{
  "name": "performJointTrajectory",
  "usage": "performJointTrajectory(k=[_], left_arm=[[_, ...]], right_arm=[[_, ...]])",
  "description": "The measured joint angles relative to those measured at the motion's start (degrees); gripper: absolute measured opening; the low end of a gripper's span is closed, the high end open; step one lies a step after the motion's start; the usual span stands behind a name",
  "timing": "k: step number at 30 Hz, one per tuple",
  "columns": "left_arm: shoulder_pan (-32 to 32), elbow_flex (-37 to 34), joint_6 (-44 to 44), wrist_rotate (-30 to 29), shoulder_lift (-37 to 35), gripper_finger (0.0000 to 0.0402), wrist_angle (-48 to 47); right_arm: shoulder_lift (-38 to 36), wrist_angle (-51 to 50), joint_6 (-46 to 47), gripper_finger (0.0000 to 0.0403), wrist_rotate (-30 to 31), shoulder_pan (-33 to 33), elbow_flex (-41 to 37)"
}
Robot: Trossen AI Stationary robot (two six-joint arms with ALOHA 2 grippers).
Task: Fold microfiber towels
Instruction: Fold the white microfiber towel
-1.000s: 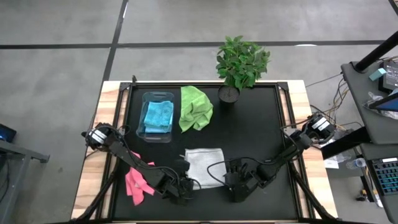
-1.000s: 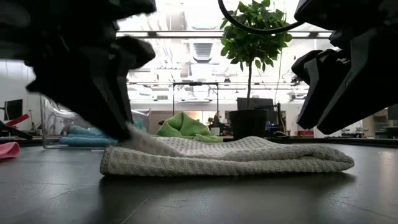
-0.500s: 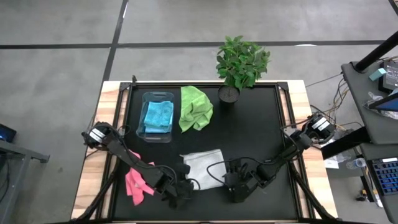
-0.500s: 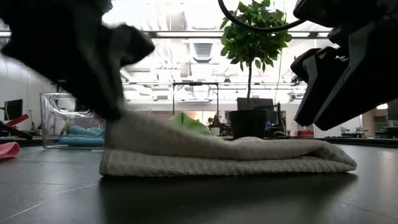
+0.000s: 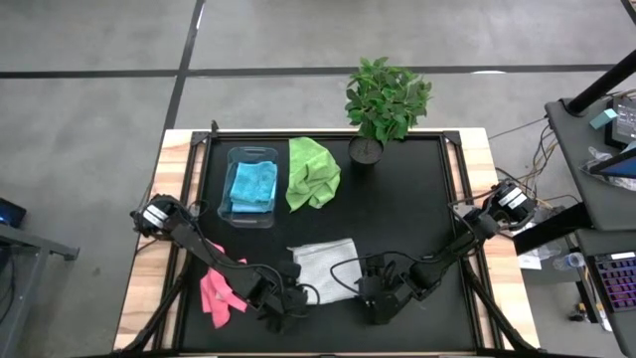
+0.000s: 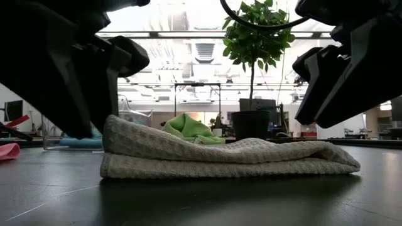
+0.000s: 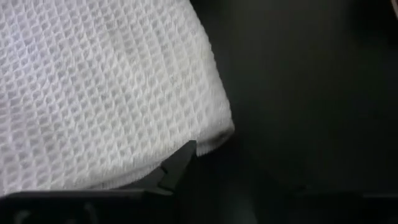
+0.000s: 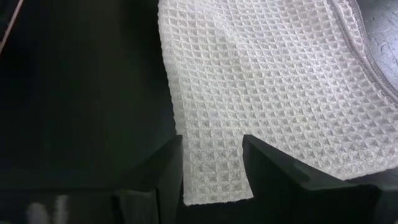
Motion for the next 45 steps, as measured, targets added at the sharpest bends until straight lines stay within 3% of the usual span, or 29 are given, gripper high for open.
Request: performJointTrajectory(k=[8, 11, 14, 22, 25, 33, 41, 45], left_arm=[[0.3, 1.1, 4.8, 0.3, -3.8, 0.0134, -4.5], [1.2, 0.8, 7.5, -4.1, -4.7, 0.0134, -4.7], [3.6, 0.0, 8.1, -8.1, -4.8, 0.0134, -5.7], [12.3, -6.6, 7.8, -8.8, -4.4, 0.0121, -5.3], [14.1, -8.4, 8.7, -7.7, -4.4, 0.0108, -2.7], [15.3, -8.7, 11.0, 2.1, -4.4, 0.0087, 0.7], [15.4, -8.7, 11.3, 2.4, -4.4, 0.0084, 0.6], [15.4, -8.6, 13.2, 1.9, -4.4, 0.0044, 0.7]], right_arm=[[0.0, 0.0, -1.3, 0.0157, 1.6, -0.4, 0.0], [0.0, 0.2, -2.9, 0.0153, 3.0, -0.9, 0.0], [0.0, 0.6, -3.8, 0.0145, 3.2, -1.7, 0.0], [0.0, 2.2, -3.9, 0.0127, 3.4, -3.3, 0.0], [0.0, 2.4, -3.9, 0.0125, 3.4, -3.3, 0.0], [0.6, 3.3, -3.0, 0.013, 3.5, -3.3, -0.3], [1.7, 4.0, -3.0, 0.0123, 4.6, -3.3, -0.3], [1.9, 4.5, -2.9, 0.0126, 4.7, -3.3, -0.3]])
